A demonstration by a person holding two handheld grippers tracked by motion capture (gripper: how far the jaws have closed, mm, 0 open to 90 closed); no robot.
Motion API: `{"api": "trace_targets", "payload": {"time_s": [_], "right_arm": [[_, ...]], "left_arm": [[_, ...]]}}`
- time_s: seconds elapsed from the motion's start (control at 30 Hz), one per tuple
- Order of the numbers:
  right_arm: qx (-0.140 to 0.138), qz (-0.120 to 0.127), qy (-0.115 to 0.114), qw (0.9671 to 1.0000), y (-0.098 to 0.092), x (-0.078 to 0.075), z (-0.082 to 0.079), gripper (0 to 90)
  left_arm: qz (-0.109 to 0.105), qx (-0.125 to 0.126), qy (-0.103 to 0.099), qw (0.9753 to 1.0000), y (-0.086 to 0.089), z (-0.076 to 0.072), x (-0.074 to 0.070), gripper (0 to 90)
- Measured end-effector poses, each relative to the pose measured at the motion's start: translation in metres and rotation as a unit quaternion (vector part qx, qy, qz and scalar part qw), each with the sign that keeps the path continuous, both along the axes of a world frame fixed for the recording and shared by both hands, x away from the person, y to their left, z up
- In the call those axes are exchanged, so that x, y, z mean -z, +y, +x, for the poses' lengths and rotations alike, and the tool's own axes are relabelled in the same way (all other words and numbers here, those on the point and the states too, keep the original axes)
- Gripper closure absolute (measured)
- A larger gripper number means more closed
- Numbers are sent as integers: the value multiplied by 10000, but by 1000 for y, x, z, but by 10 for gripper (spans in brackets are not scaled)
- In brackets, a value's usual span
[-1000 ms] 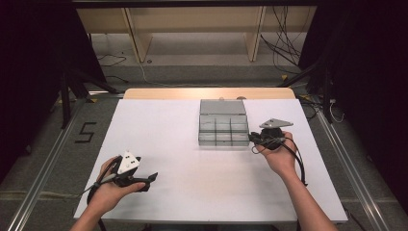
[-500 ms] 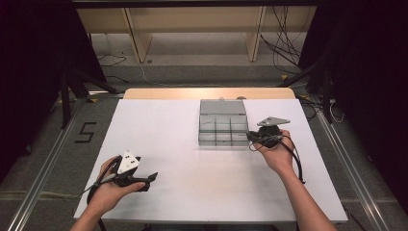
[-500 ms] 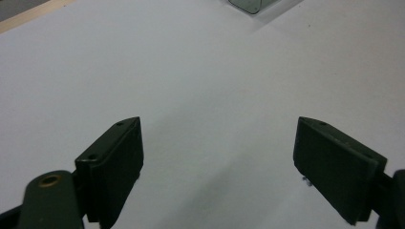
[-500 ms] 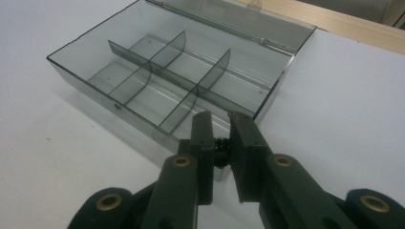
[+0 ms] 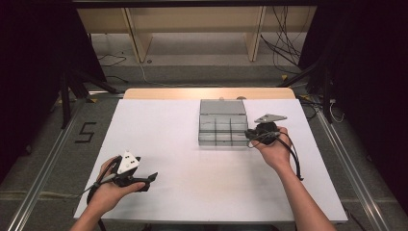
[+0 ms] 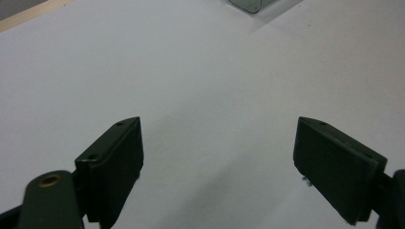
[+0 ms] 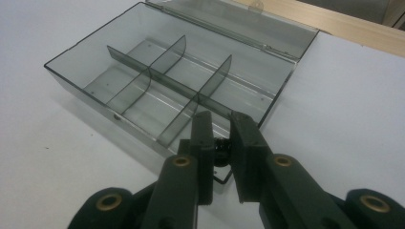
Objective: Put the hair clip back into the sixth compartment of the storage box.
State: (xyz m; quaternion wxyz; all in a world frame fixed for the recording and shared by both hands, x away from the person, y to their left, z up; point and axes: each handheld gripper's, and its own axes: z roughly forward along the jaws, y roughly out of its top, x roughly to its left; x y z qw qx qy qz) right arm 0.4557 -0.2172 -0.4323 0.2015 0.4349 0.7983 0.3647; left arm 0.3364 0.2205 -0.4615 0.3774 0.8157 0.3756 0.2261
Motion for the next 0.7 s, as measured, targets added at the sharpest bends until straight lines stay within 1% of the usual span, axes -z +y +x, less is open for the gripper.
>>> {"api": "trace_targets", "payload": {"time_s": [0.1,0.33,0.7], "right_arm": [[3,-22,14,10000,2,0,2,811],[22,-71,144,9999,5,4,5,811],[37,-210,272,9994,10,4,14,811]], "left_arm": [[-2,-3,4,10000,0,0,0,169],[2,7,4,10000,0,0,0,169],[18,7,-8,10000,0,0,0,169]]}}
